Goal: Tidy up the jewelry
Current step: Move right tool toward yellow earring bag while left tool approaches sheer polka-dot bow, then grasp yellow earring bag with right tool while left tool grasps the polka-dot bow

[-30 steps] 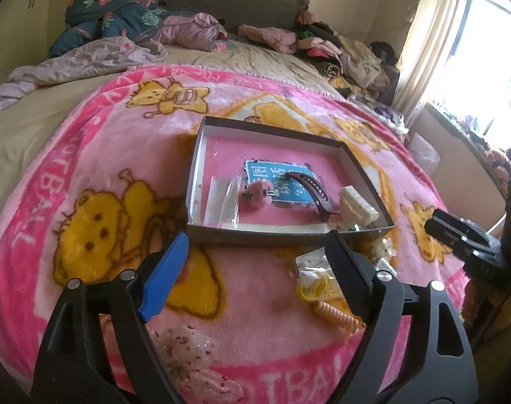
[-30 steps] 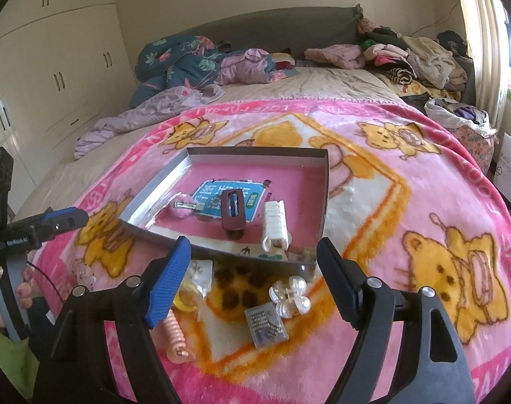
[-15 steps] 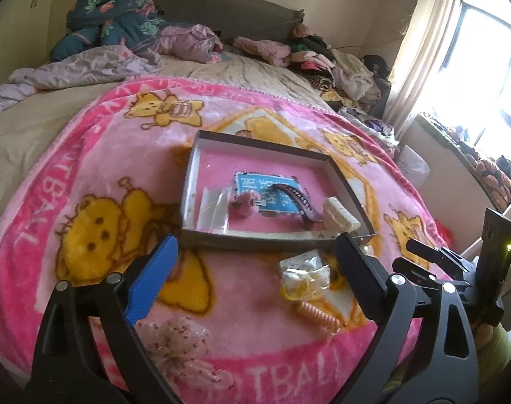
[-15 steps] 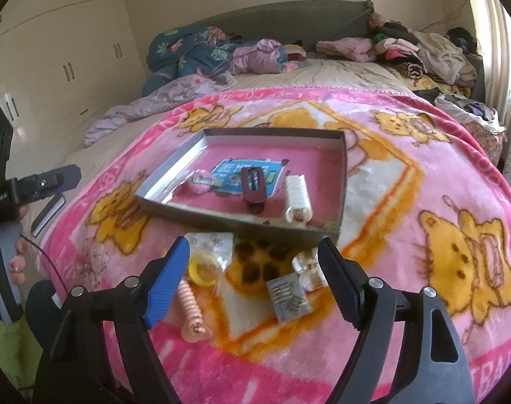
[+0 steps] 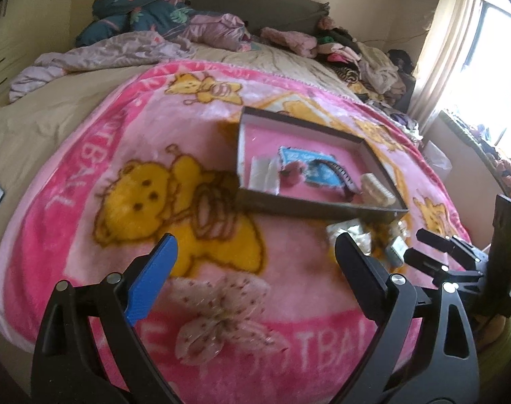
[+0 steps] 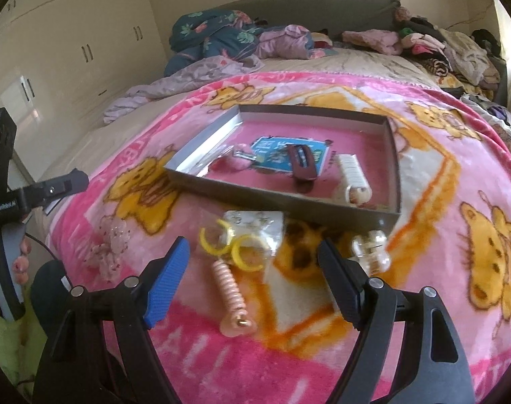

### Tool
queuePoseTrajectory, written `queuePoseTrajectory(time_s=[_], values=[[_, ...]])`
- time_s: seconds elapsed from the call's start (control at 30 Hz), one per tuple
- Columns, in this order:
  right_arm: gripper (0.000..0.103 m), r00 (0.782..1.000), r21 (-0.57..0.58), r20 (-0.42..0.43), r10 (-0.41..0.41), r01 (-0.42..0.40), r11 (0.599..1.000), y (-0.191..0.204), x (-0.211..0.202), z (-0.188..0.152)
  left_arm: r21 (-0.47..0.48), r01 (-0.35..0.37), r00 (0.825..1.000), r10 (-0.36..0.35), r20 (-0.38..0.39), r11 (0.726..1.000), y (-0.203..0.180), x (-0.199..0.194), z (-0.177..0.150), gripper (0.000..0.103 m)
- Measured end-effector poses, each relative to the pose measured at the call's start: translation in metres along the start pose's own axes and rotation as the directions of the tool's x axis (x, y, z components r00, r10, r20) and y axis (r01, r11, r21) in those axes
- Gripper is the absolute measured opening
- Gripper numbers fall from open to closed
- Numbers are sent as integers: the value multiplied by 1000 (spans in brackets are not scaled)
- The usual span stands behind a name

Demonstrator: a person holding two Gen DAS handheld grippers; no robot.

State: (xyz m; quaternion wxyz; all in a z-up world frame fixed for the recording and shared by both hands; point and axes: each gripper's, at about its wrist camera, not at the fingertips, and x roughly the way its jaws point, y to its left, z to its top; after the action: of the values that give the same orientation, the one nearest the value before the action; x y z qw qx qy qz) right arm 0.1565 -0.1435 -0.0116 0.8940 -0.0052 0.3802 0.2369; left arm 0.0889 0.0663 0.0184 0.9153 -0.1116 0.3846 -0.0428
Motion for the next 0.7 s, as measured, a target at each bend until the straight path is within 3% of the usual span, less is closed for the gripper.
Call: queuePoseTrajectory(time_s=[0.37,0.7], values=[[78,998,34,-62,5,-3,999,15,33,-7,-22,-46,997,44,-60,999,23,11,-29,87],[79,994,78,-105,-26,34,996,19,67,-10,-46,-36,993,31,-118,998,36,25,-50,87]])
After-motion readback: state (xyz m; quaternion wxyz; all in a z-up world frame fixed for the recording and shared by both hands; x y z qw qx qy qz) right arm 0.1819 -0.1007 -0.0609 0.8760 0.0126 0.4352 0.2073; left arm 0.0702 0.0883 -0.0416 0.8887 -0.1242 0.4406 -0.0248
